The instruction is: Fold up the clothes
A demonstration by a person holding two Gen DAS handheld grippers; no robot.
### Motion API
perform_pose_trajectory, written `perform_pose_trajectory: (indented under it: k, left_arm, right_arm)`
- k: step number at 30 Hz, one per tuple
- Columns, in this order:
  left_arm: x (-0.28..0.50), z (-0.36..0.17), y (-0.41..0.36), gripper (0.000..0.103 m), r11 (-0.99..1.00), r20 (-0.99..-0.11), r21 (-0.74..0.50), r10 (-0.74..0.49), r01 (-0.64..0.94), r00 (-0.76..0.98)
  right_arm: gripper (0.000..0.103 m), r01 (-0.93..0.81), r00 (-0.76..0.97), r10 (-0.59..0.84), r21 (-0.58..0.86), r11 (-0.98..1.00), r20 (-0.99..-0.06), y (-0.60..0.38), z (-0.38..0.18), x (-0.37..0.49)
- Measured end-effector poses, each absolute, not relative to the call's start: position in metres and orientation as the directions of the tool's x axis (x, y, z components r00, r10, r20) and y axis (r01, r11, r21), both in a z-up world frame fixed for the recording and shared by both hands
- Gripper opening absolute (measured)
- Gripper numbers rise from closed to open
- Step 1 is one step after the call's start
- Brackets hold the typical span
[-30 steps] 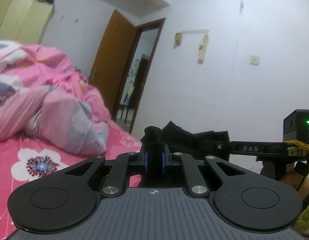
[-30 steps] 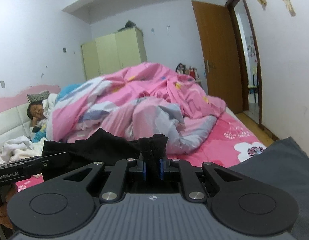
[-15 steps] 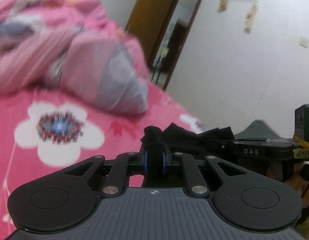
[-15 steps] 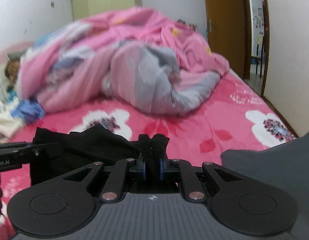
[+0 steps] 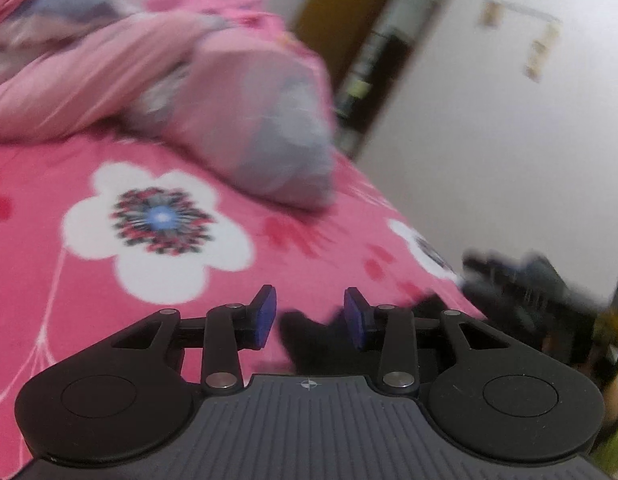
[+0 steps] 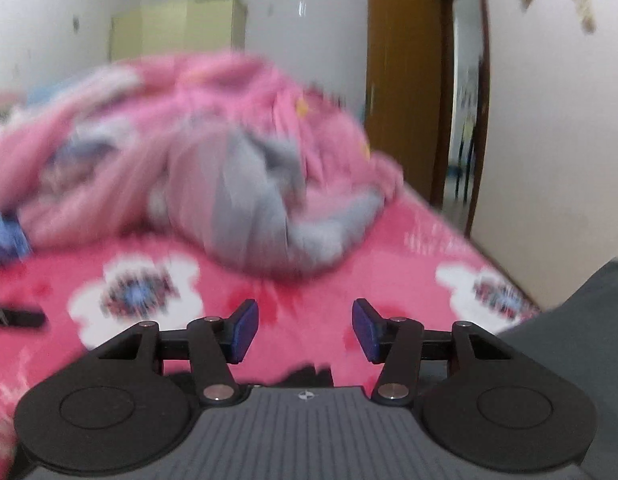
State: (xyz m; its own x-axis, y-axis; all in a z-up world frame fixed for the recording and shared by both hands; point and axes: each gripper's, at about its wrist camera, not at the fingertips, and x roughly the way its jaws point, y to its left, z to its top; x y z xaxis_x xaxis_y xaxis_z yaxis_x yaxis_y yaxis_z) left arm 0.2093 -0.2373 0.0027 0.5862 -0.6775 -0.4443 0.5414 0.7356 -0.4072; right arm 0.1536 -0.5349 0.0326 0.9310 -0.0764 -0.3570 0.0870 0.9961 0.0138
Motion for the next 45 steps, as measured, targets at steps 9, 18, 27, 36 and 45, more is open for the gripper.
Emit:
perform_pose_trajectory:
  k: [9, 18, 27, 36, 45]
  left_arm:
    - [0.179, -0.021, -0.294, 0.037, 0.72, -0.575, -0.239, -0.646, 0.652, 0.502]
    - [0.163, -0.006, -0.285, 0.037, 0.736, -0.53, -0.142, -0.621, 0.662, 0.577]
    - [0.074, -0.01, -0.284, 0.04, 0.522, -0.582, 0.046, -0.679, 0.852, 0.448]
    - [0.028, -0.01, -0.271, 0.052, 0.504, -0.561, 0.144, -0.667, 0.852, 0.49]
    - [0.014, -0.021, -0.262, 0.06, 0.599, -0.62, 0.098, -0.588, 0.795, 0.519]
  right_arm:
    - [0.014, 0.043, 0.809, 0.079, 0.193, 0.98, -0.583, -0.548, 0.005, 0.151]
    - [0.013, 0.185, 0.794, -0.184, -0.057, 0.981, -0.579, -0.53, -0.004, 0.143]
    - [0.014, 0.042, 0.818, -0.009, 0.044, 0.998, -0.576, -0.526, 0.027, 0.023]
    - [0.014, 0.186, 0.813, -0.055, 0.168, 0.968, -0.58, -0.533, 0.001, -0.024]
    - [0.016, 0.374, 0.786, -0.136, 0.289, 0.881, -0.603, -0.555, -0.016, -0.064]
